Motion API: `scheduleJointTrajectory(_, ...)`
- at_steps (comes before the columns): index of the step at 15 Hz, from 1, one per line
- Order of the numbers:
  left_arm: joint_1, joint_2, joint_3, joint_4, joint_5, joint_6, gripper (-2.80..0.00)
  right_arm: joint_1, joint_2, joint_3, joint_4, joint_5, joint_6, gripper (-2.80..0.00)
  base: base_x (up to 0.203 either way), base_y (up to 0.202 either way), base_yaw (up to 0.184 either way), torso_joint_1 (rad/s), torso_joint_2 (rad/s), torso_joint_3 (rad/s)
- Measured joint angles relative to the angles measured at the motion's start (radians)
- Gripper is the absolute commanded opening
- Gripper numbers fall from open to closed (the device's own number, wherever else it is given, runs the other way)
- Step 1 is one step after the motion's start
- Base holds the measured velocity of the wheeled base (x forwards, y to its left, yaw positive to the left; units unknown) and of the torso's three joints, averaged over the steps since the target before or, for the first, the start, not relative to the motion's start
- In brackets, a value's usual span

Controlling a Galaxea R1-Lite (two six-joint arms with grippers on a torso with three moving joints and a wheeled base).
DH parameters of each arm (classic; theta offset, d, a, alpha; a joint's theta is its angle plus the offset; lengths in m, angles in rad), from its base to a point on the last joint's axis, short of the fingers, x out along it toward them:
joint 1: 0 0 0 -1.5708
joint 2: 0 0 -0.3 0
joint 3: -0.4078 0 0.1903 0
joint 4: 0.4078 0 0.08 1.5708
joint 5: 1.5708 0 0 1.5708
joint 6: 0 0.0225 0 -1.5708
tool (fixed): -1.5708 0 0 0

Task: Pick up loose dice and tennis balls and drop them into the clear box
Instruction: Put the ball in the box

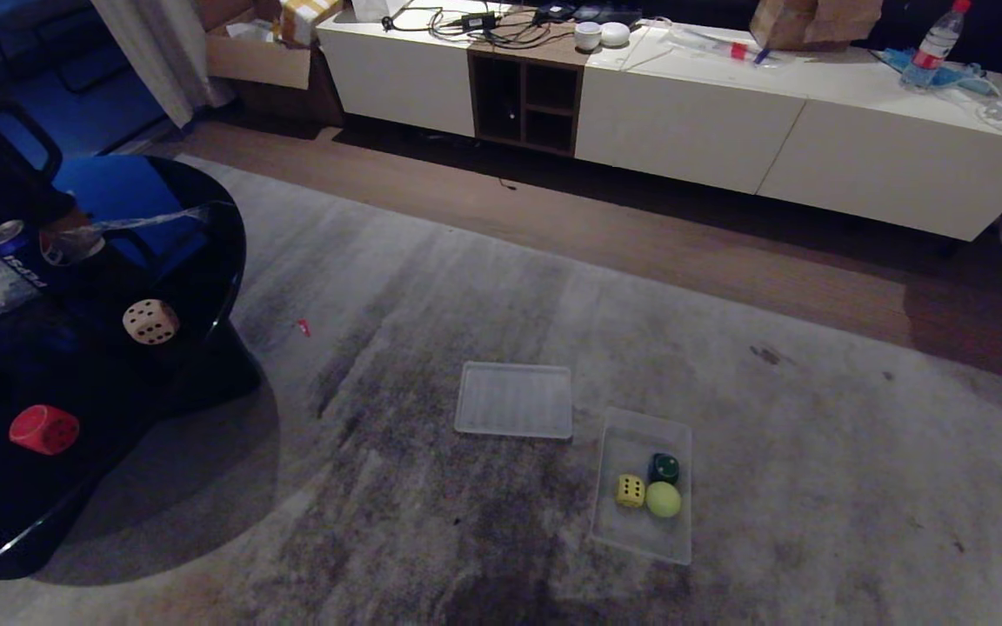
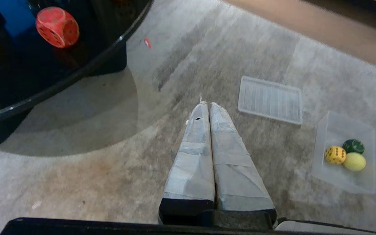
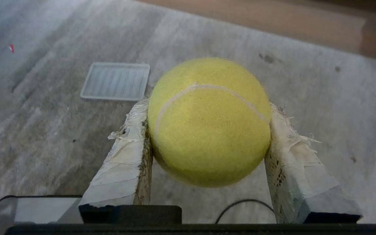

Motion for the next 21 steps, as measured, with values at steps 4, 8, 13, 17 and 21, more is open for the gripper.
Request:
scheduleJointTrajectory(4,0.0,0.0,0.0,0.0,0.0,0.0,-2.8,0.0,0.0,0.0,0.0,0.0,0.0,-2.8,0.0,0.0,0.0,0.003,0.01,-0.203)
scheduleJointTrajectory(8,0.0,0.0,0.0,-0.001,0.0,0.0,-2.8,0.0,0.0,0.0,0.0,0.0,0.0,-2.8,0.0,0.0,0.0,0.004,0.01,-0.199)
scheduleJointTrajectory(13,0.0,0.0,0.0,0.0,0.0,-0.001,-2.8,0.0,0.0,0.0,0.0,0.0,0.0,-2.8,0.0,0.0,0.0,0.002,0.0,-0.194)
scheduleJointTrajectory(17,0.0,0.0,0.0,0.0,0.0,0.0,-2.8,0.0,0.001,0.0,0.0,0.0,0.0,-2.8,0.0,0.0,0.0,0.002,0.0,-0.195)
scheduleJointTrajectory(21,0.0,0.0,0.0,0.0,0.0,-0.001,-2.8,0.0,0.001,0.0,0.0,0.0,0.0,-2.8,0.0,0.0,0.0,0.002,0.0,-0.194)
